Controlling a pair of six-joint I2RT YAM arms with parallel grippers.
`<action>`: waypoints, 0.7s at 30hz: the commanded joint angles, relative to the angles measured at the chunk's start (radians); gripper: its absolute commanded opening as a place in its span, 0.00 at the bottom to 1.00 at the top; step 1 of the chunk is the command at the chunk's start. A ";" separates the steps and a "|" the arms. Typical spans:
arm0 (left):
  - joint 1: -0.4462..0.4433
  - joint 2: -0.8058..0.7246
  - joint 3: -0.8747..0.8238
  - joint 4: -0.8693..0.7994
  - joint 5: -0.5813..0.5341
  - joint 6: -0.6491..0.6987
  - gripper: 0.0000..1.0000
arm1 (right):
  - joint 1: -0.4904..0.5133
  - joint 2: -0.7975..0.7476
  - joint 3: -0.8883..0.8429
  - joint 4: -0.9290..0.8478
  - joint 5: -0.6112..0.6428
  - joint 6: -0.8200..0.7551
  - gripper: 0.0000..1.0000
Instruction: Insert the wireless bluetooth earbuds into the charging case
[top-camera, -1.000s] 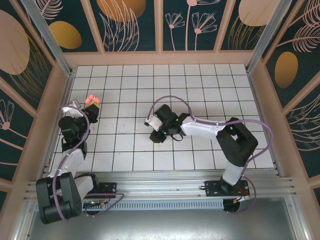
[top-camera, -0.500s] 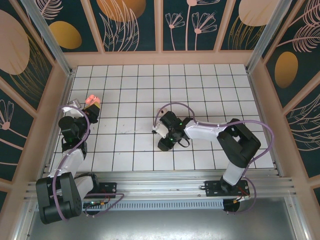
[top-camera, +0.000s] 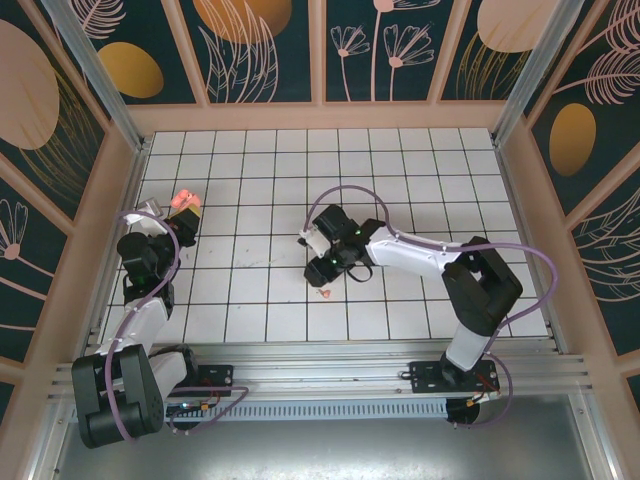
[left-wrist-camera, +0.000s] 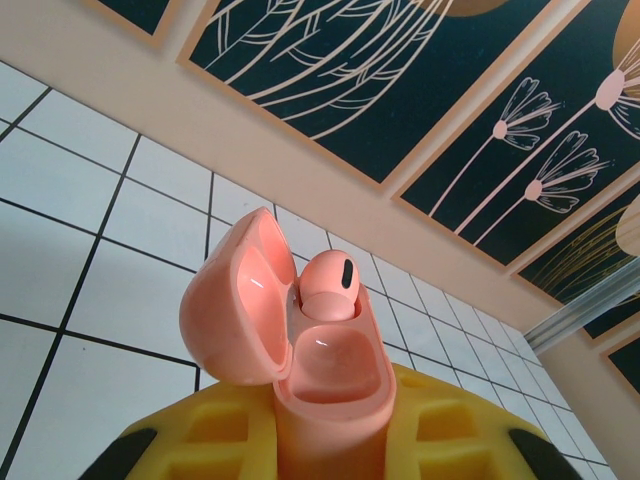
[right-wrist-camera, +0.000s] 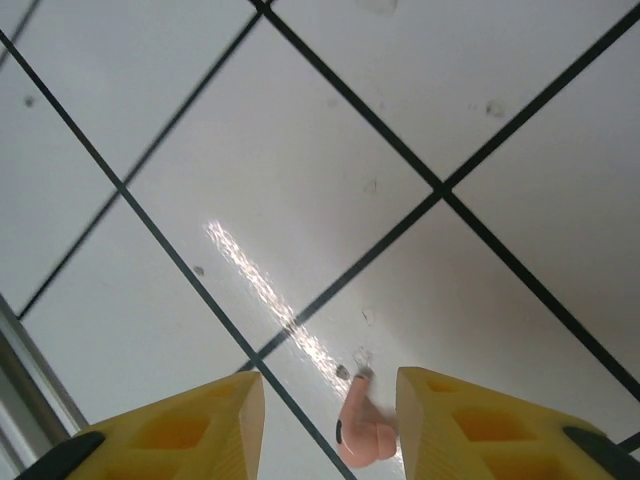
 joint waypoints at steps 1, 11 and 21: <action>0.007 -0.015 0.024 0.006 0.023 0.012 0.07 | 0.004 0.024 0.044 -0.091 -0.032 0.125 0.39; 0.007 -0.018 0.026 0.001 0.025 0.014 0.07 | 0.036 0.134 0.107 -0.180 -0.018 0.115 0.35; 0.006 -0.012 0.028 0.003 0.027 0.015 0.07 | 0.049 0.185 0.127 -0.200 -0.035 0.078 0.33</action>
